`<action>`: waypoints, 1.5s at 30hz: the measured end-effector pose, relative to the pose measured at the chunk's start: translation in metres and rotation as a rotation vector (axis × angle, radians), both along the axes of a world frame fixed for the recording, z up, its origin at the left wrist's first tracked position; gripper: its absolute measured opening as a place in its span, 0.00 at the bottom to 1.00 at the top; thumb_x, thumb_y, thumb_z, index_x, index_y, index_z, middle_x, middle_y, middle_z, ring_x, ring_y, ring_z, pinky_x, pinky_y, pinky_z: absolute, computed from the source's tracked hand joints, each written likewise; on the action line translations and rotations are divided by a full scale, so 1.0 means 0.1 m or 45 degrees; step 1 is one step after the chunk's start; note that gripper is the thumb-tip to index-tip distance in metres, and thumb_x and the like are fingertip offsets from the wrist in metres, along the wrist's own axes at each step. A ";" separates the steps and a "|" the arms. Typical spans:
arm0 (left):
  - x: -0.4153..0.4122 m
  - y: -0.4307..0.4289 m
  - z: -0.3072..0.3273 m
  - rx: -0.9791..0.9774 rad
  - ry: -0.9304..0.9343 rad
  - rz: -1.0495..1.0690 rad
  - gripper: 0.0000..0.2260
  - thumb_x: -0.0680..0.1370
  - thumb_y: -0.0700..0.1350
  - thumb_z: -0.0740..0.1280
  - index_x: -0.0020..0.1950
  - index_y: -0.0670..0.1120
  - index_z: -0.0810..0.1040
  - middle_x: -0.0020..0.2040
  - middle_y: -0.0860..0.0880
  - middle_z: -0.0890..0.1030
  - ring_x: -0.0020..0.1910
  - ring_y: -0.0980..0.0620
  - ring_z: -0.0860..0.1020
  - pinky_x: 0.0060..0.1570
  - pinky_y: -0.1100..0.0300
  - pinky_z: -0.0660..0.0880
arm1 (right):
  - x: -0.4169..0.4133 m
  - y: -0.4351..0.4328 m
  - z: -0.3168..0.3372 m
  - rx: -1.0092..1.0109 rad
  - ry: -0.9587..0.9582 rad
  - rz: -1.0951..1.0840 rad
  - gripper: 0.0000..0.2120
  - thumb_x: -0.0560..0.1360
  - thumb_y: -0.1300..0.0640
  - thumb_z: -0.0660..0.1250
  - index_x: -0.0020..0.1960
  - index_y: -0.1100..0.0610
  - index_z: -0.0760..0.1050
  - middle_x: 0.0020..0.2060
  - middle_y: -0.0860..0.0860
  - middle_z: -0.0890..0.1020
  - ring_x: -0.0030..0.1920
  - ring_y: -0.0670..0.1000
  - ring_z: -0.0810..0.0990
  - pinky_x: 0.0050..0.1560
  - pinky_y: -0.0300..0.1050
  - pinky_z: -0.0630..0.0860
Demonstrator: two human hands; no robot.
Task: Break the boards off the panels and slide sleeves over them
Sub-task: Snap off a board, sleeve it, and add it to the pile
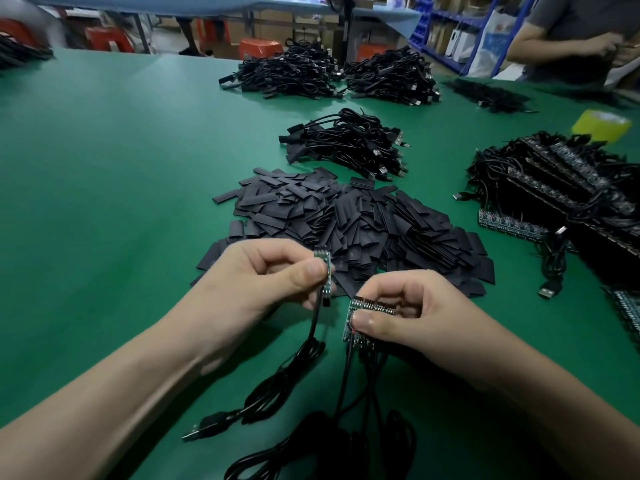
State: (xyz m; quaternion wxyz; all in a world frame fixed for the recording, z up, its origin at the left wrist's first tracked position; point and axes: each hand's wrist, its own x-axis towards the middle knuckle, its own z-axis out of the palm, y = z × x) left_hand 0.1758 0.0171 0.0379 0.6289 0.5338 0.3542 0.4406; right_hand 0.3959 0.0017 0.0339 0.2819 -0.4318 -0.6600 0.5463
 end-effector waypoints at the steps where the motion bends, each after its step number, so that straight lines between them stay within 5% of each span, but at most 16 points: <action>1: -0.02 0.01 -0.01 0.071 0.005 0.063 0.09 0.66 0.53 0.77 0.35 0.49 0.84 0.30 0.52 0.80 0.28 0.58 0.74 0.30 0.70 0.71 | -0.01 -0.02 0.03 0.123 -0.096 -0.046 0.03 0.76 0.51 0.74 0.48 0.49 0.84 0.42 0.42 0.85 0.41 0.37 0.82 0.44 0.28 0.74; 5: -0.02 0.04 -0.07 0.321 0.065 0.205 0.08 0.67 0.52 0.77 0.36 0.50 0.84 0.36 0.52 0.80 0.34 0.56 0.74 0.33 0.67 0.70 | -0.19 -0.12 0.07 0.803 -0.391 -0.254 0.16 0.75 0.40 0.68 0.57 0.48 0.83 0.52 0.38 0.82 0.59 0.43 0.79 0.57 0.33 0.72; 8: 0.01 0.02 -0.10 0.407 0.069 0.204 0.07 0.69 0.53 0.76 0.37 0.51 0.83 0.38 0.54 0.80 0.36 0.56 0.76 0.37 0.67 0.72 | -0.38 -0.16 0.09 0.637 -0.154 -0.262 0.08 0.79 0.48 0.69 0.51 0.50 0.84 0.45 0.43 0.85 0.51 0.45 0.82 0.53 0.41 0.77; 11: -0.04 0.02 -0.11 0.344 0.134 0.271 0.21 0.73 0.68 0.67 0.45 0.51 0.84 0.39 0.51 0.81 0.38 0.49 0.78 0.42 0.56 0.74 | -0.40 -0.17 0.15 0.397 0.139 -0.225 0.09 0.81 0.53 0.66 0.44 0.52 0.82 0.42 0.48 0.88 0.48 0.56 0.86 0.56 0.55 0.81; 13: -0.09 0.06 -0.15 0.571 0.500 0.483 0.17 0.80 0.61 0.62 0.48 0.52 0.84 0.43 0.54 0.83 0.45 0.53 0.81 0.49 0.56 0.75 | -0.32 -0.15 0.30 0.333 0.367 -0.239 0.10 0.78 0.48 0.64 0.43 0.48 0.81 0.38 0.50 0.87 0.45 0.60 0.87 0.53 0.57 0.83; 16: -0.13 0.11 -0.16 0.938 1.068 0.575 0.09 0.81 0.44 0.64 0.55 0.53 0.83 0.48 0.59 0.82 0.52 0.55 0.78 0.53 0.57 0.73 | -0.05 -0.06 0.60 0.368 0.594 -0.299 0.09 0.77 0.47 0.65 0.42 0.50 0.79 0.28 0.48 0.78 0.29 0.53 0.80 0.36 0.55 0.82; 20: -0.18 0.15 -0.21 1.082 1.457 0.375 0.16 0.76 0.36 0.66 0.57 0.53 0.84 0.51 0.55 0.82 0.51 0.47 0.76 0.49 0.51 0.75 | 0.30 0.07 0.85 0.354 0.241 -0.259 0.12 0.78 0.47 0.65 0.40 0.53 0.77 0.24 0.47 0.68 0.21 0.47 0.66 0.23 0.41 0.68; 24: -0.17 0.12 -0.16 1.126 1.471 0.354 0.10 0.77 0.40 0.70 0.52 0.55 0.86 0.50 0.57 0.82 0.51 0.48 0.78 0.47 0.53 0.76 | 0.25 0.08 0.66 0.344 -0.655 -0.146 0.16 0.78 0.38 0.63 0.42 0.48 0.80 0.24 0.46 0.74 0.25 0.45 0.69 0.28 0.43 0.68; 26: -0.16 0.12 -0.17 1.119 1.466 0.345 0.10 0.77 0.42 0.71 0.53 0.55 0.86 0.50 0.58 0.82 0.52 0.49 0.78 0.48 0.54 0.76 | 0.14 0.07 0.52 0.400 -0.830 -0.123 0.15 0.77 0.39 0.61 0.42 0.46 0.80 0.28 0.47 0.78 0.26 0.42 0.69 0.29 0.39 0.67; 35: -0.19 0.17 -0.15 1.290 1.574 0.289 0.05 0.75 0.48 0.75 0.50 0.52 0.88 0.45 0.54 0.84 0.46 0.47 0.83 0.39 0.56 0.80 | -0.09 0.05 0.04 0.378 -0.586 -0.328 0.13 0.81 0.44 0.63 0.40 0.46 0.78 0.35 0.54 0.78 0.30 0.43 0.67 0.33 0.39 0.65; 40: -0.20 0.21 -0.19 1.547 1.658 0.307 0.06 0.80 0.48 0.68 0.48 0.51 0.85 0.43 0.53 0.82 0.43 0.46 0.81 0.38 0.52 0.77 | -0.11 0.02 -0.02 0.417 -0.494 -0.339 0.13 0.81 0.46 0.63 0.41 0.49 0.78 0.34 0.55 0.76 0.30 0.42 0.67 0.34 0.39 0.64; 45: -0.15 0.17 -0.19 1.566 1.389 0.530 0.08 0.82 0.47 0.67 0.49 0.46 0.84 0.46 0.51 0.83 0.44 0.46 0.82 0.41 0.50 0.79 | -0.08 0.00 0.01 0.411 -0.388 -0.418 0.15 0.82 0.45 0.63 0.41 0.49 0.80 0.25 0.44 0.66 0.26 0.42 0.63 0.28 0.35 0.62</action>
